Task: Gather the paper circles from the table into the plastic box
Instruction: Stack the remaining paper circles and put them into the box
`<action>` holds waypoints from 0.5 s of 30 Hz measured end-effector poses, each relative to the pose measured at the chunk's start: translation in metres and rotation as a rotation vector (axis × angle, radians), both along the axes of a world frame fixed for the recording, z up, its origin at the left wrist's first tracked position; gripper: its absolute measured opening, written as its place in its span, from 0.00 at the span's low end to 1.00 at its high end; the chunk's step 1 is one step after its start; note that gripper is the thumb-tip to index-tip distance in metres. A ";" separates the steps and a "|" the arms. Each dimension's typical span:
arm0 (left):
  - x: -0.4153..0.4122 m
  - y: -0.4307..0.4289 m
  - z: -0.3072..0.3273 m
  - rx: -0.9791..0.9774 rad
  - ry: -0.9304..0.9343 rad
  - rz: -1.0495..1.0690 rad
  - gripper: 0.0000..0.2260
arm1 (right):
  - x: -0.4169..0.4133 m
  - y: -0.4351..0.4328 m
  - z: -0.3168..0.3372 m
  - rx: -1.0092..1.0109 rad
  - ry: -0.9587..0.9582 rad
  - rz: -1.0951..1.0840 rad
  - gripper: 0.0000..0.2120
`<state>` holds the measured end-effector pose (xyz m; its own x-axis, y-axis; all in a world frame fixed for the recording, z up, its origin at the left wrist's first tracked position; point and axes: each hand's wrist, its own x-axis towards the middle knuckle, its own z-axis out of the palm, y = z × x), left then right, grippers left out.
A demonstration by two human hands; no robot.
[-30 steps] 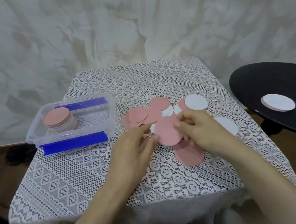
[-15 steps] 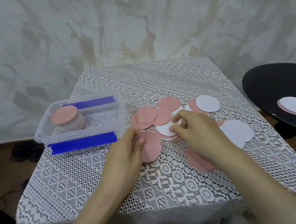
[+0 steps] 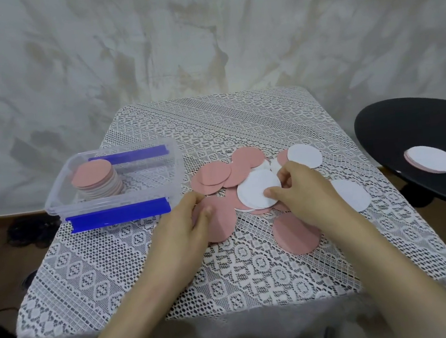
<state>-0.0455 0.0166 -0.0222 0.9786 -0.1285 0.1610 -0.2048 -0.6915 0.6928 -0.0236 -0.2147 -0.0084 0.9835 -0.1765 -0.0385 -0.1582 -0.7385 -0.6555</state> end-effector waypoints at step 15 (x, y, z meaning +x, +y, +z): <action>0.008 -0.017 0.001 -0.132 0.078 -0.053 0.08 | -0.011 -0.011 -0.005 0.288 -0.093 0.243 0.05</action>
<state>-0.0379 -0.0005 -0.0212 0.9811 -0.1632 0.1039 -0.1809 -0.5831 0.7920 -0.0351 -0.2255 -0.0129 0.9970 0.0673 0.0384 0.0684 -0.5307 -0.8448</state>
